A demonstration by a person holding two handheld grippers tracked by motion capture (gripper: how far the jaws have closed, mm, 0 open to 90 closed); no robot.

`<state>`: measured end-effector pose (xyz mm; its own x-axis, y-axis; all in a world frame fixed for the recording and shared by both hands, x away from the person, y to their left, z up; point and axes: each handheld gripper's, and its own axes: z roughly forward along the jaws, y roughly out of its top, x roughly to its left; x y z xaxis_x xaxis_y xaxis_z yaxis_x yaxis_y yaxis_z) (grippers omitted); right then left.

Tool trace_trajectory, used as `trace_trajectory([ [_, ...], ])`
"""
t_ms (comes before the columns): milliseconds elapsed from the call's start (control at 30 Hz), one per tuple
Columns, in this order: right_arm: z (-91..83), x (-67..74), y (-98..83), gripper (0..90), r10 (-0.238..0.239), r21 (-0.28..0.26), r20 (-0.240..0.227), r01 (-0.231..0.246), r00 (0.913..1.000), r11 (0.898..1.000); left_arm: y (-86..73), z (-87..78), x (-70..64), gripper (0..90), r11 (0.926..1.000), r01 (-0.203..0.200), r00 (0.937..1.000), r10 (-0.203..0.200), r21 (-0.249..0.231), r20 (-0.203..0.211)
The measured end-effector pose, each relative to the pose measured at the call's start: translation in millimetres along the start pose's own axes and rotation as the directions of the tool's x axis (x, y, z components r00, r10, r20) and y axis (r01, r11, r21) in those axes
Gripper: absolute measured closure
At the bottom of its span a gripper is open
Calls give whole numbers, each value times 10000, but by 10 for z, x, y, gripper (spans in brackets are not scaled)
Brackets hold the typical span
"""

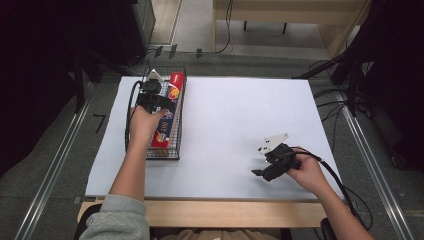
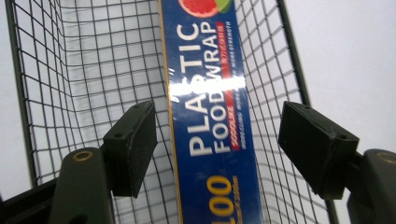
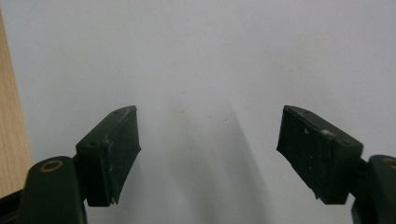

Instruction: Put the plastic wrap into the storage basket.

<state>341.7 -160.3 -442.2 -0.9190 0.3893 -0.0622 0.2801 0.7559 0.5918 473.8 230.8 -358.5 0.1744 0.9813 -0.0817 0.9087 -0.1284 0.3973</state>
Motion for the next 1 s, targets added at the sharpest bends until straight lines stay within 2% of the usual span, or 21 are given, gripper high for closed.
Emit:
trace_trajectory([
  [67,-2,1,0,217,-19,-12,-27,19,10000,10000,-18,-74,-13,281,9999,-113,9997,113,-33,216],
  [133,-5,2,-1,217,-1,-6,1,1,10000,10000,-60,-151,-47,282,9993,-290,9992,296,-231,251],
  [233,-2,0,-2,217,-1,10,-4,1,10000,10000,-134,-241,-112,280,9969,-735,9956,750,-282,564],
  [400,2,2,-2,217,7,15,-10,-7,10000,10000,-267,-345,-213,277,9900,-1349,9822,1392,-421,1264],
  [533,4,2,-2,217,34,11,-27,-34,10000,10000,-382,-411,-273,275,9836,-1705,9682,1782,-582,1757],
  [600,6,3,-2,217,24,17,-34,-24,10000,10000,-433,-433,-305,274,9800,-1862,9631,1962,-704,1842],
  [667,8,3,-2,217,62,10,-86,-61,9999,10000,-497,-455,-345,274,9703,-2237,9513,2379,-918,1962],
  [767,7,1,-2,217,114,-43,-134,-115,9998,9999,-608,-474,-421,274,9550,-2725,9370,2911,-1174,1930],
  [833,8,-2,-1,217,115,-54,-168,-116,9998,9999,-669,-472,-464,273,9429,-3052,9237,3272,-1333,1994],
  [867,10,-2,-1,217,121,-67,-179,-122,9998,9999,-714,-463,-493,271,9338,-3275,9108,3526,-1441,2146],
  [900,11,-2,-1,217,118,-72,-190,-120,9997,9999,-750,-456,-514,270,9280,-3405,9008,3680,-1512,2305],
  [967,15,-1,-1,217,123,-70,-233,-124,9997,9999,-808,-437,-556,270,9194,-3609,8871,3902,-1563,2466],
  [1000,17,-3,-1,217,122,-72,-244,-123,9996,9999,-850,-420,-588,270,9122,-3766,8778,4070,-1613,2525],
])
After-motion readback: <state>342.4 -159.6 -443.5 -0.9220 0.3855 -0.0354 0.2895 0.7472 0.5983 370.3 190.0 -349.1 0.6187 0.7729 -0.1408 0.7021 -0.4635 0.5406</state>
